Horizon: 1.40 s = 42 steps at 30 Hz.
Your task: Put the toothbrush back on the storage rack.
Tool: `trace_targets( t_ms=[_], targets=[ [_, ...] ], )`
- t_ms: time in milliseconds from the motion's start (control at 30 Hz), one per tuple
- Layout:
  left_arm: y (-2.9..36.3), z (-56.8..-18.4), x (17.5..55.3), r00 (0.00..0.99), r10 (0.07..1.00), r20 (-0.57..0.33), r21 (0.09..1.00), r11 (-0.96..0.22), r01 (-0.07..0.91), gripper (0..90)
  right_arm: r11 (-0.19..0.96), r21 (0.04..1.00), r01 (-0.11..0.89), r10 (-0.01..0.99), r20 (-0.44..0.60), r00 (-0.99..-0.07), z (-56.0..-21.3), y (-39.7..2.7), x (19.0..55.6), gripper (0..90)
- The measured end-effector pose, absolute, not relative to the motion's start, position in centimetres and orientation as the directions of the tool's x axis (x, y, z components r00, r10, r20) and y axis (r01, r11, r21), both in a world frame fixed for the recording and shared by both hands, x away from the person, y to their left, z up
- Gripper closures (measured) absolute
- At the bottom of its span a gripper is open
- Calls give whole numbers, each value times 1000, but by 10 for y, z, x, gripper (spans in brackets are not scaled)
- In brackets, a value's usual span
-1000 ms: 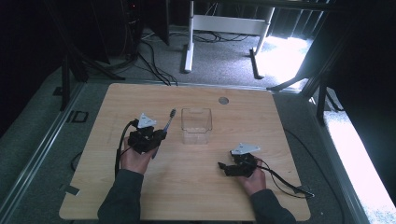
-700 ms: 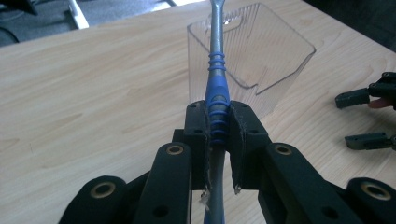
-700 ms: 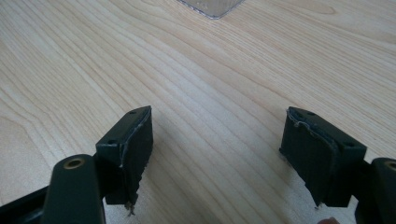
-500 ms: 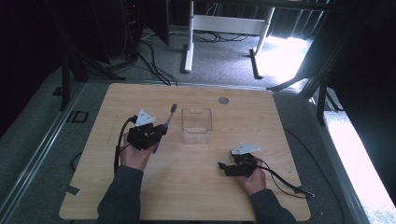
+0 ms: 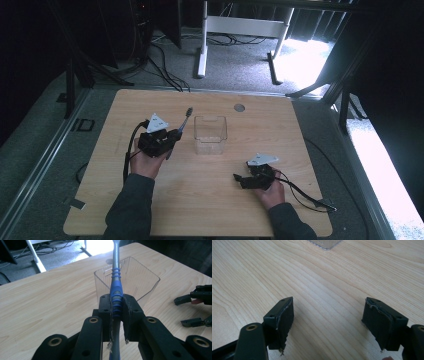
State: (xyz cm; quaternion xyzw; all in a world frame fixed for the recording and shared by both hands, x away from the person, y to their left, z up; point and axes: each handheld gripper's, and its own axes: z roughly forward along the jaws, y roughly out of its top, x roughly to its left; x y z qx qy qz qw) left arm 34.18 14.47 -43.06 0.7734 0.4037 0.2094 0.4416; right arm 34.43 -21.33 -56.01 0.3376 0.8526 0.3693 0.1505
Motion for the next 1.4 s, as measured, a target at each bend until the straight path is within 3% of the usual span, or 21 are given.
trace_targets(
  t_ms=[467,1400],
  targets=[
    [141,-424,346,617,787,-11,875,-292,387,787,499,731,466,687,-6,-726,-560,-213,344,246],
    [142,-424,355,661,747,-72,913,-217,345,787,500,731,465,687,-8,-727,-560,-213,344,246]
  ],
)
